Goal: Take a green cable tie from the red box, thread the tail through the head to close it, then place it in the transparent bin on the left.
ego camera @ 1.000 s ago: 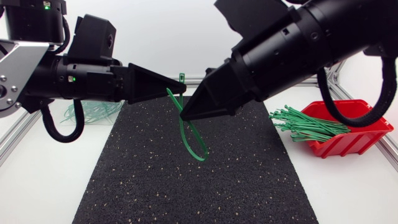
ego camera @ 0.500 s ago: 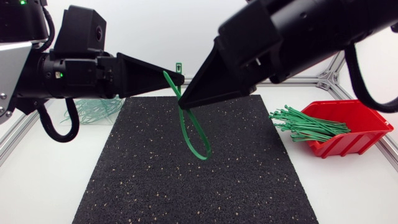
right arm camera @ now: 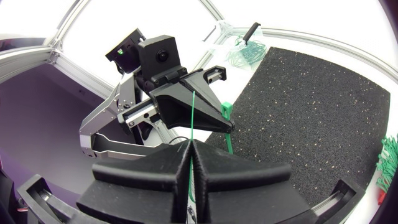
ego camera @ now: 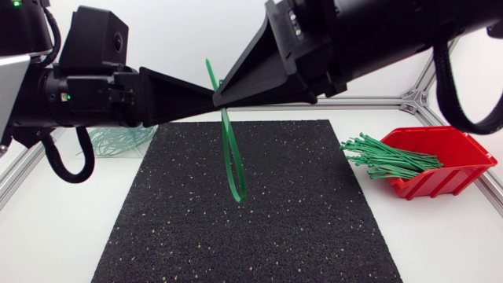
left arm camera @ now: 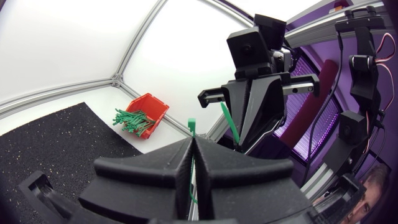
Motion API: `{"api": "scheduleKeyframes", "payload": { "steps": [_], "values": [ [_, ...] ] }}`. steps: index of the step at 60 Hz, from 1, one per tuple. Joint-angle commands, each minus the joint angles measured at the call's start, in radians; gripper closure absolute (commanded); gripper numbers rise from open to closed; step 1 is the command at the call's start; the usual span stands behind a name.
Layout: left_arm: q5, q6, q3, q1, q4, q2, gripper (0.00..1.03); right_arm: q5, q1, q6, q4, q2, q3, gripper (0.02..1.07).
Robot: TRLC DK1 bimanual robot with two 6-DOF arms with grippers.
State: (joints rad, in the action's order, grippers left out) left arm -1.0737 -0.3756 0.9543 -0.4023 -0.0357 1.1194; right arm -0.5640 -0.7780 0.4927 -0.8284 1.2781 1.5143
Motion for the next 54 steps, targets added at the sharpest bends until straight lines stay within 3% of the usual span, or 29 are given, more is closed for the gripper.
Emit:
{"api": "scheduleKeyframes", "payload": {
  "steps": [1,4,11,54],
  "values": [
    [-0.019,-0.039,-0.020,0.002,-0.021,-0.015,1.00,0.001,-0.006,0.058,0.022,-0.025,-0.023,1.02],
    [-0.020,-0.057,-0.025,0.002,-0.046,-0.015,1.00,0.009,-0.004,0.075,0.025,-0.042,-0.028,1.02],
    [-0.022,-0.082,-0.029,0.002,-0.073,-0.013,1.00,0.044,-0.007,0.253,0.172,-0.120,-0.120,1.02],
    [-0.023,-0.157,-0.003,0.002,-0.171,0.030,1.00,-0.048,-0.009,0.506,0.117,-0.088,-0.117,1.02]
  ]
}}
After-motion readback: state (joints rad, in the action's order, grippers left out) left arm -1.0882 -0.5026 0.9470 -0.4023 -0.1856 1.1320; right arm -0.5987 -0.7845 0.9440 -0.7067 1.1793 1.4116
